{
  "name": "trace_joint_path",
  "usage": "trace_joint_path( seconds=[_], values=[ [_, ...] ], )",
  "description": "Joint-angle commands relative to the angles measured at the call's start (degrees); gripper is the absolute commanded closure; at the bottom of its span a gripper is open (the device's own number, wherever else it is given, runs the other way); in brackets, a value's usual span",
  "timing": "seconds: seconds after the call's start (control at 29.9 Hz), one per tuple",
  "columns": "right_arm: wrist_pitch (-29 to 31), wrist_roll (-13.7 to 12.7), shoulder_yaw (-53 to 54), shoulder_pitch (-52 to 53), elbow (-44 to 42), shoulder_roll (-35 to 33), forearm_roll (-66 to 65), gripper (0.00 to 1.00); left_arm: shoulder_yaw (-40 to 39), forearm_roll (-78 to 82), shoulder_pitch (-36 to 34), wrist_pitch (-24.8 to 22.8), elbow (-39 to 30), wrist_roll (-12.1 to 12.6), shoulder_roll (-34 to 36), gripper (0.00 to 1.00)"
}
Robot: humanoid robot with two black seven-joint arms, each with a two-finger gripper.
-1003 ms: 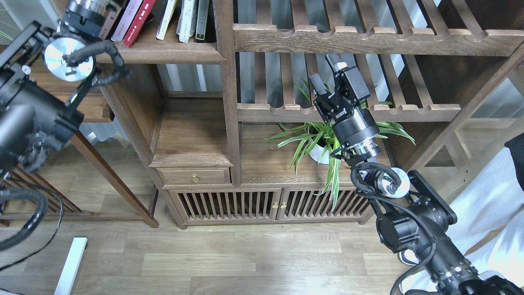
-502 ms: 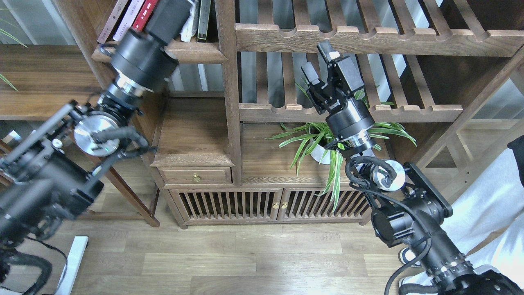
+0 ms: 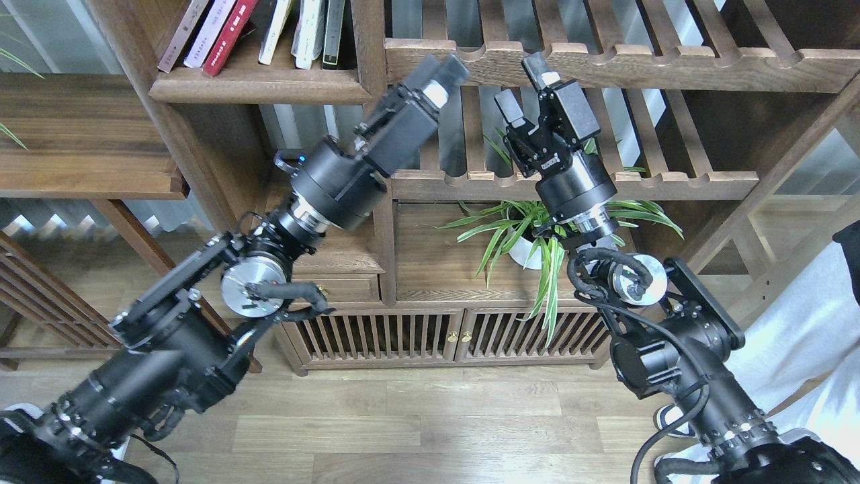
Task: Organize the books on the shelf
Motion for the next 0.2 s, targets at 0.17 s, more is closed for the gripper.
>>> trace_joint_path(
  seconds=[0.17],
  values=[
    [0.0,0.0,0.01,0.0,-0.26,-0.04,-0.14,0.07,0.61,0.11,0.29,0.08,0.93,-0.01,-0.29,0.08]
  ],
)
